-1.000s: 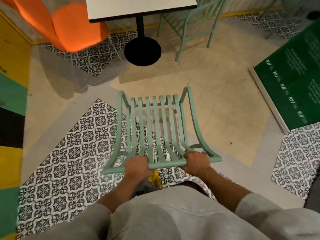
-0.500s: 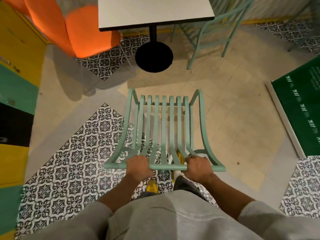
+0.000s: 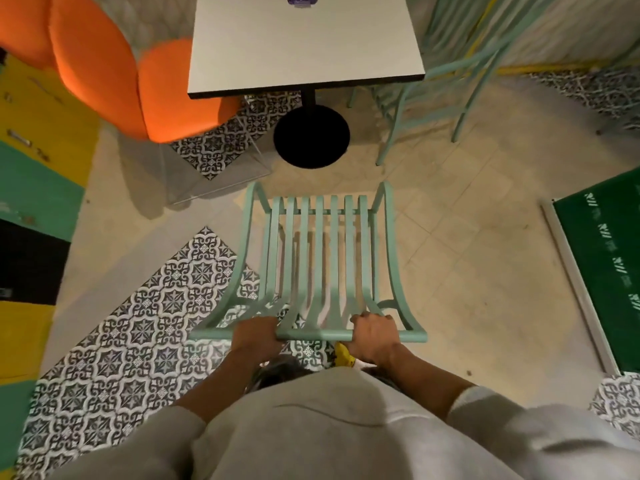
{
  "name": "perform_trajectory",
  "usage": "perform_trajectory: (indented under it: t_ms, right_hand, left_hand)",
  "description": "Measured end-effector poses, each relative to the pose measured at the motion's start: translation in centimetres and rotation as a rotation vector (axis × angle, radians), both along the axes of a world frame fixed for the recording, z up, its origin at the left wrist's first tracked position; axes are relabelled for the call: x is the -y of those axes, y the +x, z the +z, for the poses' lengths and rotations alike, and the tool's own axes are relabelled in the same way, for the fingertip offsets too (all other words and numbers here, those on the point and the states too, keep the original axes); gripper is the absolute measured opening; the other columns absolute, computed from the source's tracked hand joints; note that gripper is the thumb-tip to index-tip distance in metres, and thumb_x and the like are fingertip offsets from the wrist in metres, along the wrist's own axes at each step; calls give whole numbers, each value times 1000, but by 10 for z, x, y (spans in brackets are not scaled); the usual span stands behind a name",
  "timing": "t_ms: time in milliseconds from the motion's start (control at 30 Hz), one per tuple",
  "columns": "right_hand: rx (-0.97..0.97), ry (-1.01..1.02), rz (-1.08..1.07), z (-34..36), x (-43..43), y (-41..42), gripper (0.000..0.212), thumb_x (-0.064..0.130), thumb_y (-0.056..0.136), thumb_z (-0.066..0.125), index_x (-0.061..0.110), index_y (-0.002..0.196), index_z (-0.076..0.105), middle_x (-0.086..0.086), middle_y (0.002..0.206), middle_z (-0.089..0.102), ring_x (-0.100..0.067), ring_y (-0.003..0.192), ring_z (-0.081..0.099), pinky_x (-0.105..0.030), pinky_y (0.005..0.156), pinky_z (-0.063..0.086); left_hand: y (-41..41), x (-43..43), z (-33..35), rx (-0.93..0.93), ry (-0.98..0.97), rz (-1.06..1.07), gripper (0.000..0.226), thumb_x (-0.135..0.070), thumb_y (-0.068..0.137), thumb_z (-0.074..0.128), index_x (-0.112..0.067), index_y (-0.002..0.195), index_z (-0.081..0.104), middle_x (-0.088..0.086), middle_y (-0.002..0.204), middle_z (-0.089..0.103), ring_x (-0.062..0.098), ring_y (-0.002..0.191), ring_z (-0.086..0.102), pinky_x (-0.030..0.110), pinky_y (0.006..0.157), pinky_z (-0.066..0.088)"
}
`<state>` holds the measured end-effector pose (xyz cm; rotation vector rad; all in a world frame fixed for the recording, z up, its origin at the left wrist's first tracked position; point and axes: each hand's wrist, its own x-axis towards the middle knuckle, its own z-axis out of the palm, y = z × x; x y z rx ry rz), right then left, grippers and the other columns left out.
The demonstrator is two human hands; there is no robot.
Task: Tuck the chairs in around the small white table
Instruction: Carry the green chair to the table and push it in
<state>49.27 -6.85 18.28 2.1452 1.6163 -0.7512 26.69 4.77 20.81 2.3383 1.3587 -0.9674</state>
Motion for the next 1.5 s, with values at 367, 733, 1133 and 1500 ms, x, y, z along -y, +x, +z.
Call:
perform_trajectory:
  t_ms: [367, 733, 1133, 1500]
  right_hand:
    - [6, -4, 18, 2, -90, 48, 53, 70, 93, 60, 25, 119, 72, -2, 109, 73, -26, 100, 71, -41, 96, 53]
    - [72, 5, -7, 3, -203, 78, 58, 76, 92, 55, 27, 119, 70, 0, 116, 74, -27, 107, 71, -42, 101, 50]
    - [85, 50, -105, 5, -306, 116, 45, 63, 94, 65, 28, 122, 69, 2, 113, 74, -21, 102, 71, -40, 99, 56]
    - [95, 28, -54, 7, -349, 175, 51, 65, 95, 66, 30, 132, 66, 2, 124, 71, -22, 110, 69, -39, 105, 50]
  left_hand:
    - [41, -80, -9, 24, 4, 66, 45, -54, 97, 62, -40, 139, 64, -6, 130, 73, 21, 124, 68, 38, 103, 51]
    - [69, -201, -22, 54, 37, -25, 35, -50, 99, 64, -29, 126, 71, -3, 112, 76, 19, 104, 74, 33, 91, 58]
    - [108, -310, -41, 117, 33, -43, 42, -63, 94, 67, -28, 117, 72, -4, 105, 74, 19, 96, 73, 33, 80, 52]
    - [165, -338, -40, 82, 16, -28, 38, -51, 98, 63, -20, 118, 73, 3, 111, 73, 25, 103, 72, 36, 81, 51]
